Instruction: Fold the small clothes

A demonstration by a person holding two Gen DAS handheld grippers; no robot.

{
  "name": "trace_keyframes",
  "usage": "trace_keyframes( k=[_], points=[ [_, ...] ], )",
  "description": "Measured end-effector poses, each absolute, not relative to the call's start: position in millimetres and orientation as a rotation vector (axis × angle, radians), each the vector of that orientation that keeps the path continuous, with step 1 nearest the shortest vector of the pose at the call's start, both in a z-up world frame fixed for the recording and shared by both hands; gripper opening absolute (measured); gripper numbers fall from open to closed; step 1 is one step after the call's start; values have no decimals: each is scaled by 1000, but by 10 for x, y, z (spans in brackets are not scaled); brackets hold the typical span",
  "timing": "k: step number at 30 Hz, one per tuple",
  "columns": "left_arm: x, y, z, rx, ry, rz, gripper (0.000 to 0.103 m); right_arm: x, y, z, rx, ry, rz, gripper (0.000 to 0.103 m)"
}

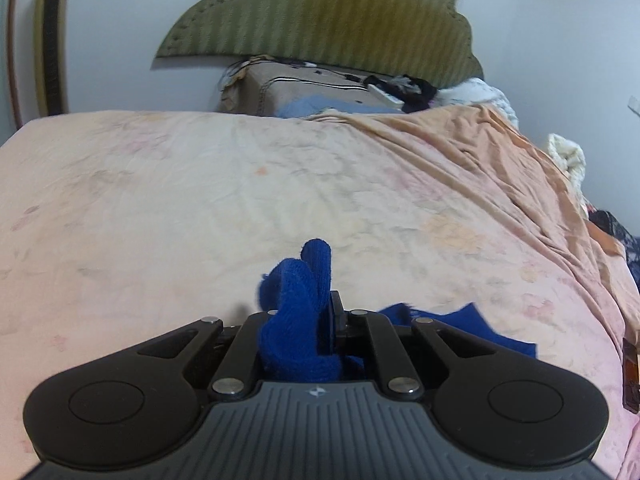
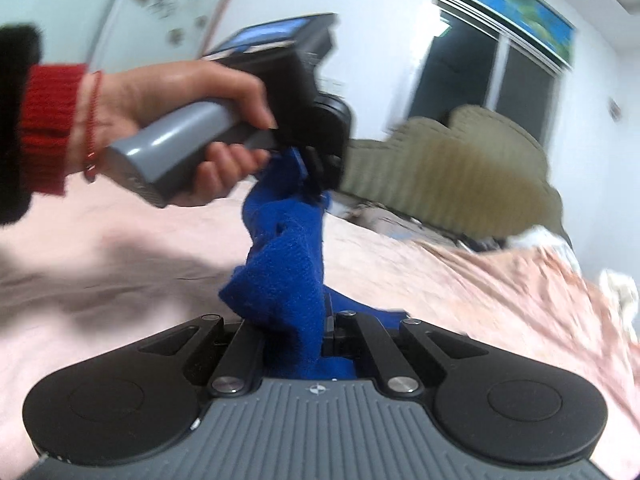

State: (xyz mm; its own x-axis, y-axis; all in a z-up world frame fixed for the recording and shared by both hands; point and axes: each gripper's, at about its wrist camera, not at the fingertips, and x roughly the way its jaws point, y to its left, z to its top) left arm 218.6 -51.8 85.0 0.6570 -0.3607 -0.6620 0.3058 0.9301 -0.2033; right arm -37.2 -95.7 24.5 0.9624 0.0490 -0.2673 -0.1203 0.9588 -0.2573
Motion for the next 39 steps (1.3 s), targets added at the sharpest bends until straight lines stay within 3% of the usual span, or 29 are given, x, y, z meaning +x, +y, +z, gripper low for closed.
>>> trace_keyframes(
  k=[21, 23, 24, 25, 27, 29, 31, 33, 39],
  points=[
    [2050, -2549, 314, 240, 794, -526, 9, -502, -2735, -291, 289, 385, -68, 4],
    [2043, -2667, 259, 277, 789, -524, 12, -472, -2870, -366, 375, 419, -46, 5],
    [2043, -2694, 249, 277, 780, -520, 12, -461, -2929, -399, 411, 436, -35, 11],
    [2052, -2714, 247, 270, 779, -526, 15, -455, -2982, -435, 448, 454, -29, 20],
    [2097, -2716, 265, 221, 781, -539, 20, -473, -3072, -494, 510, 472, -17, 25],
    [2143, -2689, 308, 145, 788, -542, 34, -537, -3100, -515, 559, 476, -9, 31],
    [2170, -2635, 365, 75, 773, -519, 62, -564, -3152, -555, 594, 481, -4, 32],
    [2148, -2552, 446, 34, 713, -477, 71, -601, -3173, -586, 623, 481, 0, 34],
    [2055, -2274, 584, 113, 656, -408, 72, -682, -3293, -638, 756, 455, 47, 48]
  ],
)
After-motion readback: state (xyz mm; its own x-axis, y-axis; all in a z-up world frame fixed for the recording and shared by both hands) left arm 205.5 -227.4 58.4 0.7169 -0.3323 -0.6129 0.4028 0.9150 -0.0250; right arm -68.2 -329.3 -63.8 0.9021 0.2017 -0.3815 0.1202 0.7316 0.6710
